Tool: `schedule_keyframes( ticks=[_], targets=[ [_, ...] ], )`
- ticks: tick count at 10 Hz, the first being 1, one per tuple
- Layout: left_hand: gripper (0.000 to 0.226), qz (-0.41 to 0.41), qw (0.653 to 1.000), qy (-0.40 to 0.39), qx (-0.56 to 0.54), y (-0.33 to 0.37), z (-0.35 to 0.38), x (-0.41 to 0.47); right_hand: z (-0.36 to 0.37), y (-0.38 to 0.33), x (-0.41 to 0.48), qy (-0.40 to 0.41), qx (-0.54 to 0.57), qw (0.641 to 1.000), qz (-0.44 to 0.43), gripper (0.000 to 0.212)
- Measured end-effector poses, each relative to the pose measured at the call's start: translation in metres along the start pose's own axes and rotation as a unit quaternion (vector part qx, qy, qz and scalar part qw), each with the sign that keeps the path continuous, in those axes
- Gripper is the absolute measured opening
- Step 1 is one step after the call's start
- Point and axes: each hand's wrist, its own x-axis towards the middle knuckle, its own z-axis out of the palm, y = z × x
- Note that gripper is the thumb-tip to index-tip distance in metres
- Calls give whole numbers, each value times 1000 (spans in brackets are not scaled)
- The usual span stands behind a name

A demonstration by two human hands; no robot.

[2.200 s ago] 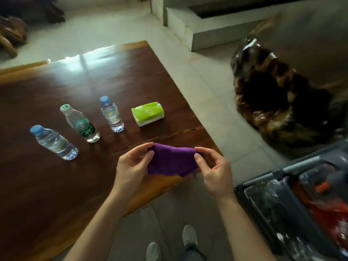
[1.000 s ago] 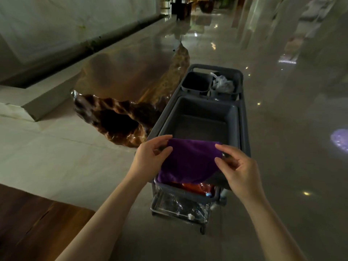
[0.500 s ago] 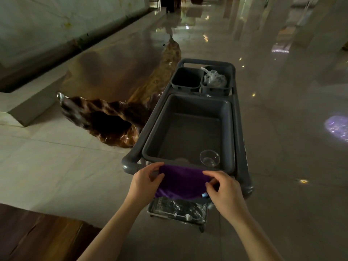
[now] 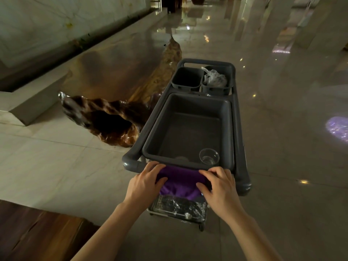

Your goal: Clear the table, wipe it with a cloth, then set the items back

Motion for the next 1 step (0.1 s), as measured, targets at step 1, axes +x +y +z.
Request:
schedule_keyframes(
  ticks=[1],
  targets=[
    [46,-3,999,0,32,-1,1,0,-10,-2,-2,17,51,998,19,43]
  ],
)
